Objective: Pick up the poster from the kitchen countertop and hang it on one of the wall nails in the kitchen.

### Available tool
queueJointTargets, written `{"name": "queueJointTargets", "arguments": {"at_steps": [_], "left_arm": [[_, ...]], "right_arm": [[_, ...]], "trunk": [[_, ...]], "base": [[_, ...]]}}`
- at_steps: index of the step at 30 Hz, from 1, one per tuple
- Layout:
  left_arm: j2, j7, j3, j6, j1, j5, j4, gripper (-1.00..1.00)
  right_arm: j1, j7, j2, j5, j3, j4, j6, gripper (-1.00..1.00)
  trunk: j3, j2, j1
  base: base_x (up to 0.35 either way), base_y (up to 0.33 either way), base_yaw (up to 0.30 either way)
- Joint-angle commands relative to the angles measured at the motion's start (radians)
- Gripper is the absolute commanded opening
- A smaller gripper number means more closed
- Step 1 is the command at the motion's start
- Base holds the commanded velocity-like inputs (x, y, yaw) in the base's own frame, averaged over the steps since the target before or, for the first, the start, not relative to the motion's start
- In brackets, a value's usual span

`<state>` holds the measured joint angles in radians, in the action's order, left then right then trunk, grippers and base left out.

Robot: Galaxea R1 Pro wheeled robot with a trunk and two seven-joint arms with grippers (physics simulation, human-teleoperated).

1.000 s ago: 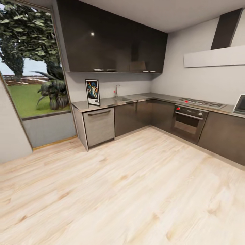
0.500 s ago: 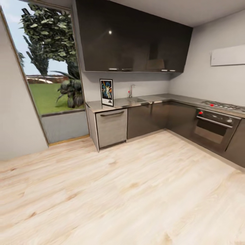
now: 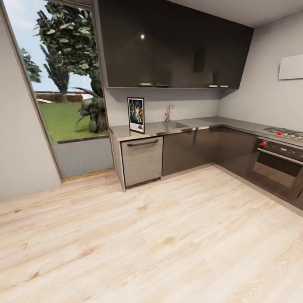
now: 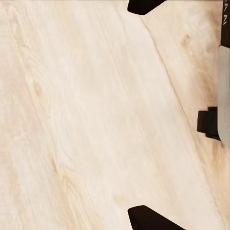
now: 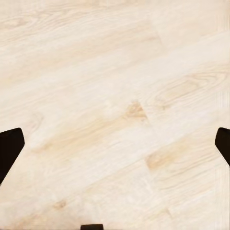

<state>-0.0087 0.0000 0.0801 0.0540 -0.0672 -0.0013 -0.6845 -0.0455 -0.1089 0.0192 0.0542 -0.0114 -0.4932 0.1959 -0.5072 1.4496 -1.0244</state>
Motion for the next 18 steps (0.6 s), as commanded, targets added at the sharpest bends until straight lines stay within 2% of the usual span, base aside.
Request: {"name": "queueJointTargets", "arguments": {"at_steps": [1,11,18], "left_arm": [[-0.001,0.0,0.003,0.001,0.0,0.0,-0.001,1.0],[-0.001,0.0,0.003,0.002,0.0,0.0,-0.001,1.0],[-0.001,0.0,0.003,0.002,0.0,0.0,-0.001,1.0]], "right_arm": [[-0.001,-0.004,0.0,0.006,-0.002,0.001,0.002,1.0],[-0.001,-0.003,0.0,0.006,-0.002,0.001,0.002,1.0],[-0.001,-0.007,-0.002,0.006,-0.001,0.001,0.003,1.0]], "trunk": [[-0.001,0.0,-0.001],[-0.001,0.0,-0.001],[-0.001,0.0,-0.001]], "base": [[0.324,-0.082,0.002],[0.325,-0.086,0.009],[0.325,-0.111,0.282]]}}
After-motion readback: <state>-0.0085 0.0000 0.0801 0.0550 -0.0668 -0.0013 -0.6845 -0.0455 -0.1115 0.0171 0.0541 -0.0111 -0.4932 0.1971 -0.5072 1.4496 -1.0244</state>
